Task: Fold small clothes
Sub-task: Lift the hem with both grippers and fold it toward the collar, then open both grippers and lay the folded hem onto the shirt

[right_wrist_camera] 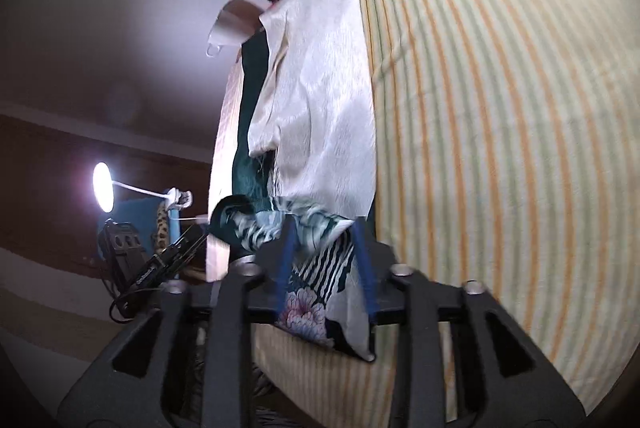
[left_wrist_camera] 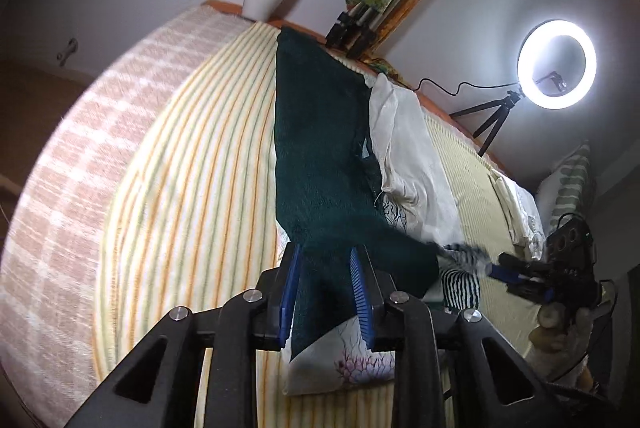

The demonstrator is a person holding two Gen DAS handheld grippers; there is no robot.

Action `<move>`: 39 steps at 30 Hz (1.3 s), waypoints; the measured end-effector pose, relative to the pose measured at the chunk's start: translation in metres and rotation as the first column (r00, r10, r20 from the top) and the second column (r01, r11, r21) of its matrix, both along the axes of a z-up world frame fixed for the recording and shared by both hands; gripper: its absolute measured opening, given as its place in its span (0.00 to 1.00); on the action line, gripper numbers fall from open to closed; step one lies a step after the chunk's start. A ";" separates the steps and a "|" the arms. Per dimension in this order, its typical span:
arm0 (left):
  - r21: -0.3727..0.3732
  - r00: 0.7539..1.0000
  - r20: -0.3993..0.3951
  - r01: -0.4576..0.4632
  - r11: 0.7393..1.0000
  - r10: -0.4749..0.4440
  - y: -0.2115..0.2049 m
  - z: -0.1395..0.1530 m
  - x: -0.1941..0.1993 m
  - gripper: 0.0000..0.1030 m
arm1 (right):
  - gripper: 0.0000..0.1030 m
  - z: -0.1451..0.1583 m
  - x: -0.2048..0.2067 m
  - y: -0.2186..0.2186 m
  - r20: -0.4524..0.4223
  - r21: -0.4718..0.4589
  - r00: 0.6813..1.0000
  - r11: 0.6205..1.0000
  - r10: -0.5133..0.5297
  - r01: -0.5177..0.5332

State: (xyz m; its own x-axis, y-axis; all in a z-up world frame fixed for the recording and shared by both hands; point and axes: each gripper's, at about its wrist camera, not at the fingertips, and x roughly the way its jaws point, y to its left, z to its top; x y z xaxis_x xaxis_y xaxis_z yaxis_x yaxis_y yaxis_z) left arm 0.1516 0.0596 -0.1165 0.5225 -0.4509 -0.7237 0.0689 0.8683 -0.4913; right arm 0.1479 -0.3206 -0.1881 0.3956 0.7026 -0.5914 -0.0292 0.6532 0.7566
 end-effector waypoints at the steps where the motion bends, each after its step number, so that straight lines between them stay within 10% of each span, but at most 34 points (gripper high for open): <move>1: 0.013 1.000 0.007 0.005 1.000 -0.005 0.000 0.000 -0.002 0.25 | 0.42 0.005 -0.003 -0.003 0.027 -0.021 1.000 1.000 -0.001 0.002; 16: 0.153 0.996 -0.012 0.087 0.984 -0.086 -0.038 -0.029 0.022 0.27 | 0.42 0.011 0.005 0.059 0.139 -0.402 0.969 0.906 0.203 -0.132; 28: 0.209 0.994 -0.002 0.109 0.972 -0.111 -0.050 -0.035 0.024 0.00 | 0.42 0.003 0.027 0.053 0.128 -0.440 0.978 0.893 0.166 -0.095; 32: 0.209 0.995 0.010 0.095 0.973 -0.100 -0.048 -0.032 0.022 0.00 | 0.10 0.005 0.026 0.058 0.144 -0.481 0.970 0.870 0.196 -0.104; 39: 0.217 0.995 0.037 0.082 0.973 -0.093 -0.047 -0.024 0.018 0.00 | 0.06 0.016 0.023 0.066 0.173 -0.557 0.958 0.825 0.230 -0.097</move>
State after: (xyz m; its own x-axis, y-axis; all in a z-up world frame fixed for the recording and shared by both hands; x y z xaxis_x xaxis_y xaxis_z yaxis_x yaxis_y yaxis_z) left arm 0.1700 0.0128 -0.1404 0.5232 -0.3327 -0.7846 0.1675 0.9428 -0.2881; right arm 0.1711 -0.2542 -0.1720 0.4708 0.3649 -0.8033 -0.2963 0.9230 0.2456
